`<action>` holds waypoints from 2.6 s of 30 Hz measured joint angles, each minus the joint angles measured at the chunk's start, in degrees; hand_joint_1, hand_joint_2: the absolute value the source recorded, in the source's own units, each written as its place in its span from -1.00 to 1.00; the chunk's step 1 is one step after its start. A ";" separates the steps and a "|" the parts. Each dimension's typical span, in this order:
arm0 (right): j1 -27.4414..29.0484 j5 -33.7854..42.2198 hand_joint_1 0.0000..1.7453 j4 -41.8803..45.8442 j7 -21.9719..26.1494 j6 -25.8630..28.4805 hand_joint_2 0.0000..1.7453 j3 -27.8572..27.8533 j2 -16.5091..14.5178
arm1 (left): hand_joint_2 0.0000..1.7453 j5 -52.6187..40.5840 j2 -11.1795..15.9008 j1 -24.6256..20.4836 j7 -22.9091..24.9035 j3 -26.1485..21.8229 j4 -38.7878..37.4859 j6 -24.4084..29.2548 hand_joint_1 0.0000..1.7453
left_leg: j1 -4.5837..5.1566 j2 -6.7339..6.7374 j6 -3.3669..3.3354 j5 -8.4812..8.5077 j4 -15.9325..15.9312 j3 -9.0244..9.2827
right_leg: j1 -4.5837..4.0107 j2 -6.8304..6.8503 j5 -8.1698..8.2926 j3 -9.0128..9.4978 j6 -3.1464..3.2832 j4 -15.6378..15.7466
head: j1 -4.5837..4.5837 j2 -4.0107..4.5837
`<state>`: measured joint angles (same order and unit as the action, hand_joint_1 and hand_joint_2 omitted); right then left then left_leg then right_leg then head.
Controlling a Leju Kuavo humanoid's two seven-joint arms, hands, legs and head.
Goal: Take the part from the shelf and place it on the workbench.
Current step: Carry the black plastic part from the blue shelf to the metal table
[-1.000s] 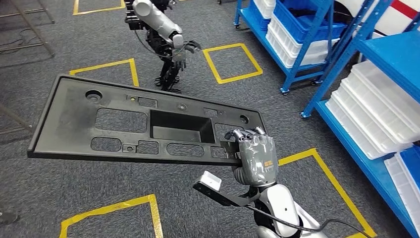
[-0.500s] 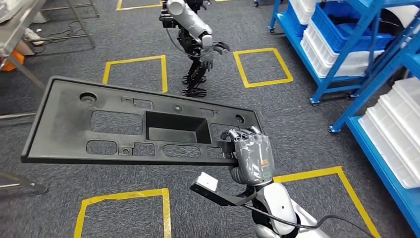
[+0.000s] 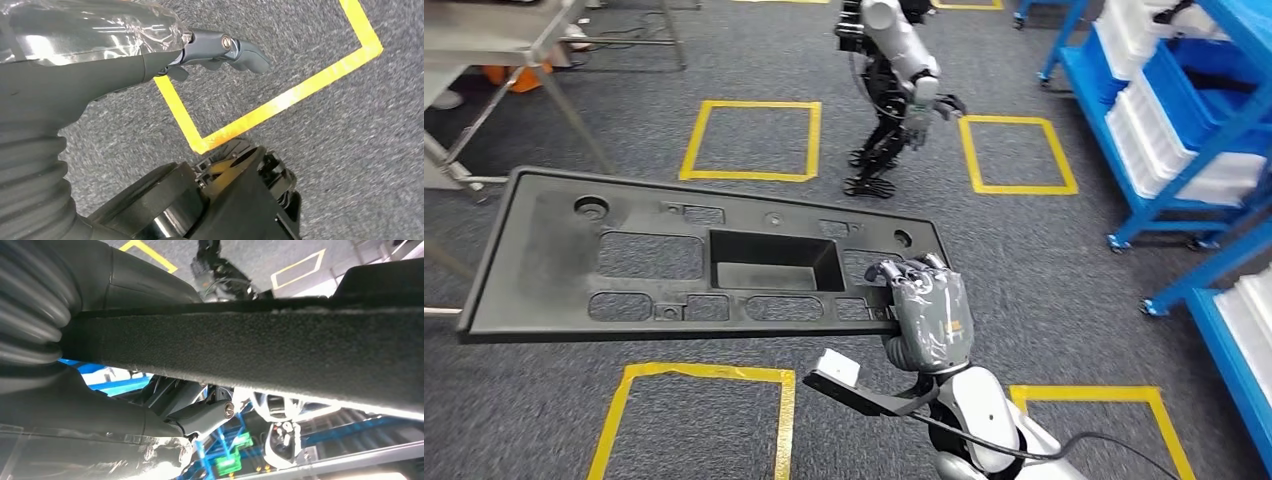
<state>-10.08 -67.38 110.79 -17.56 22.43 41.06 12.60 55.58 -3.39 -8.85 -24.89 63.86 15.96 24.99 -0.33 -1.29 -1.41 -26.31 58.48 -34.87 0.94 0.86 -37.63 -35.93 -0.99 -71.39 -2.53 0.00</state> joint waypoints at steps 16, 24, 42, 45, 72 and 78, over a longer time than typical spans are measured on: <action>0.45 -0.59 1.00 -0.24 -0.04 0.07 1.00 0.02 -0.07 | 1.00 -0.65 0.22 -0.09 0.02 0.00 0.00 -1.05 -1.00 | -0.11 0.27 2.76 -7.42 15.62 -7.05 | -0.40 0.91 8.85 3.78 2.70 12.90 | 1.06 0.00; 0.22 -0.63 1.00 -0.24 0.24 0.06 1.00 0.17 -0.16 | 1.00 -0.61 0.33 0.01 -0.04 -0.01 0.00 -1.10 -1.00 | 0.68 4.00 1.25 -0.63 0.76 -0.07 | -0.85 5.80 7.57 5.05 1.22 12.82 | 1.85 0.00; -0.63 -0.54 1.00 -0.23 0.14 -0.11 1.00 1.04 -0.27 | 1.00 -1.08 0.60 0.13 -0.14 -0.01 0.01 -1.22 -1.00 | -0.10 -5.08 2.12 -1.29 2.14 -0.90 | 0.22 -3.61 8.87 3.34 1.53 12.41 | -0.17 0.00; -0.68 -0.55 1.00 -0.22 0.12 -0.13 1.00 1.08 -0.37 | 1.00 -1.10 0.66 0.00 -0.15 -0.01 0.02 -1.50 -1.00 | 0.00 -0.46 2.78 -5.89 11.01 -4.98 | 0.08 -0.86 8.85 3.78 2.24 12.80 | 1.11 0.00; -0.91 -0.83 1.00 -0.17 0.04 -0.76 1.00 1.40 -0.38 | 1.00 -1.05 0.91 0.28 -0.19 -0.01 0.03 -1.98 -1.00 | -0.17 -5.24 1.98 -1.13 1.56 -0.39 | 0.25 -3.11 8.75 3.13 1.25 12.09 | 0.08 0.00; -1.07 -0.91 1.00 -0.11 0.05 -0.90 1.00 1.49 -0.42 | 1.00 -1.00 0.94 0.18 -0.24 -0.03 0.04 -1.99 -1.00 | -0.31 0.61 3.09 -7.40 16.55 -7.52 | 0.14 1.71 8.46 3.80 2.25 12.63 | 1.92 0.00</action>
<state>-11.14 -68.30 110.68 -17.51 21.53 42.54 12.17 54.58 -2.45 -8.68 -25.13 63.83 15.99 22.99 -0.64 -0.68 1.68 -33.71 75.03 -42.38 1.08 2.57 -29.16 -32.13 1.26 -58.76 -0.61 0.00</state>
